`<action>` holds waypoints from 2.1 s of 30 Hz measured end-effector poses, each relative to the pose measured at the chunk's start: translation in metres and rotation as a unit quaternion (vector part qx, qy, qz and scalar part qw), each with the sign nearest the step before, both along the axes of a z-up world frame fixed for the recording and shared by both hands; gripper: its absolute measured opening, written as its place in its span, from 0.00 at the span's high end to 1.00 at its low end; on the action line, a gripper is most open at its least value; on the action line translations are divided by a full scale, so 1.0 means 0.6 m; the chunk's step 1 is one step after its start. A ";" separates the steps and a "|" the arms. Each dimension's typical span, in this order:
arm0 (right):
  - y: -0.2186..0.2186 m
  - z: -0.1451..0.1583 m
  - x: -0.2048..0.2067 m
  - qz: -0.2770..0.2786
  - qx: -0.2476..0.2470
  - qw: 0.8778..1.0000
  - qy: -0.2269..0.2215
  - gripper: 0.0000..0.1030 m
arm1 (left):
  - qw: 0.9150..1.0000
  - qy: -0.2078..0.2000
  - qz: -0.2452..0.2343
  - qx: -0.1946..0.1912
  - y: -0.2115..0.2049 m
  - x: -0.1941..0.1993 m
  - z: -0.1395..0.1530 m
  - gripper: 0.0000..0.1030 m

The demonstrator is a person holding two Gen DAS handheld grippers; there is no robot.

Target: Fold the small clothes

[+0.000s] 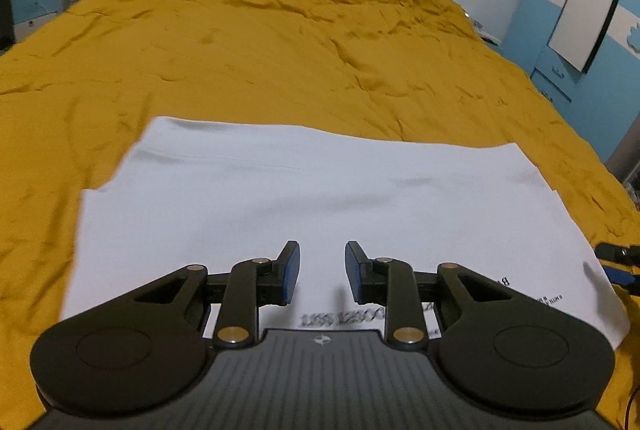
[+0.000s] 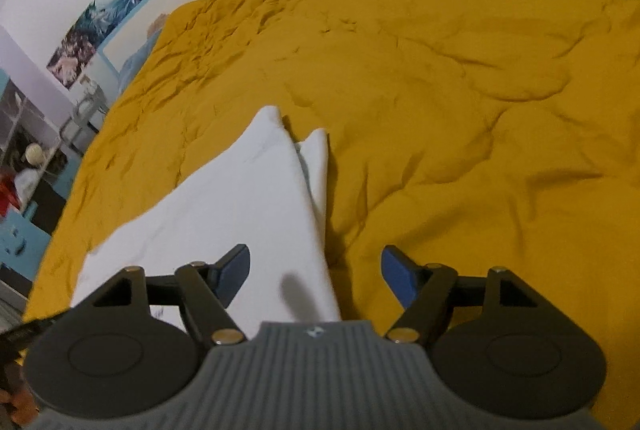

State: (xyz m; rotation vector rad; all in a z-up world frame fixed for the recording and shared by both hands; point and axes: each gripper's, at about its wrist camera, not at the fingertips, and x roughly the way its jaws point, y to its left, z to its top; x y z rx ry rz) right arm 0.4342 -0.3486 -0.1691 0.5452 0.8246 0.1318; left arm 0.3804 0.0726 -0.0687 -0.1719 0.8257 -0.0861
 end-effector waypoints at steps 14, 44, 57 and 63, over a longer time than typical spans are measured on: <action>0.001 -0.058 0.135 0.008 0.057 0.998 0.001 0.57 | 0.999 0.006 -0.036 0.005 -0.071 0.137 -0.055 0.69; 0.185 0.127 0.135 0.070 0.111 0.989 -0.073 0.95 | 0.998 -0.040 0.029 0.031 0.059 0.061 0.107 0.69; 0.526 0.200 0.113 0.141 0.081 0.985 -0.061 0.96 | 0.996 0.007 0.092 0.012 0.251 -0.056 0.113 0.73; 0.665 0.169 0.106 0.156 0.034 0.986 -0.052 0.96 | 0.992 0.020 0.118 -0.036 0.291 -0.068 0.057 0.74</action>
